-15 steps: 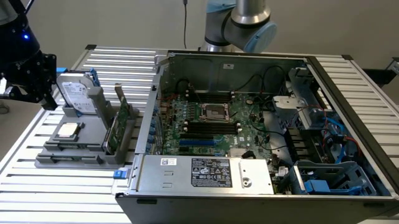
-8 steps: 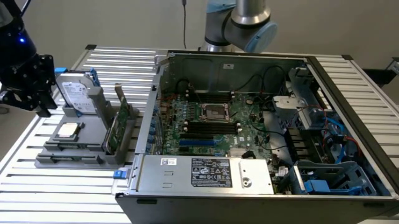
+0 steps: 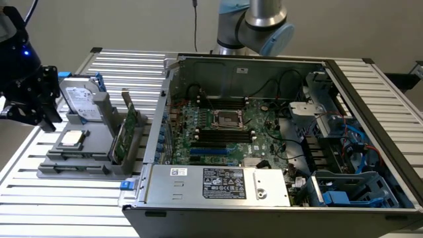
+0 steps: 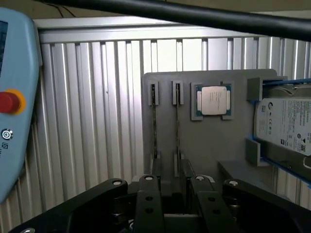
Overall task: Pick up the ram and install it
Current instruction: 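Pick up the ram and move it above insertion slot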
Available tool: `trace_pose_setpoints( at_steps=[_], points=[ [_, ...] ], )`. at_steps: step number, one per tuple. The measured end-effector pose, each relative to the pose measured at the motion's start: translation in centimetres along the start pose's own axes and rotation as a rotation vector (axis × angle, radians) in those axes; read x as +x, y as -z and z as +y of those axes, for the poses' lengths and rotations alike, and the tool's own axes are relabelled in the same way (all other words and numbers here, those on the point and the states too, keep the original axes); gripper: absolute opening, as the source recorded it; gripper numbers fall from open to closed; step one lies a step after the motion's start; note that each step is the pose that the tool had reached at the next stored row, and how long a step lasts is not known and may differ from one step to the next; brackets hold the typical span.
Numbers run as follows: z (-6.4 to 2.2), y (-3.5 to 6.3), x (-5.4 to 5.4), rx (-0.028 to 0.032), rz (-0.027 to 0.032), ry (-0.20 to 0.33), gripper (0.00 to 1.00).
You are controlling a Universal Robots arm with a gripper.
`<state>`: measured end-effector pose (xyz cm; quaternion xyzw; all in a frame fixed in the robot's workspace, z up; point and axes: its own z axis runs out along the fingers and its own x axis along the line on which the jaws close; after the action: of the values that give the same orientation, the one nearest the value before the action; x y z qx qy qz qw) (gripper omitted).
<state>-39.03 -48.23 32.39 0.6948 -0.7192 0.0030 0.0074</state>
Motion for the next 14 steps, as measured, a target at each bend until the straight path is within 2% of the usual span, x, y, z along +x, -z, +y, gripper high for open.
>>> trace_pose_setpoints(
  at_steps=[14],
  points=[
    [-0.05, -2.55, 0.6, 0.0007, 0.0004, 0.051, 0.3]
  ],
)
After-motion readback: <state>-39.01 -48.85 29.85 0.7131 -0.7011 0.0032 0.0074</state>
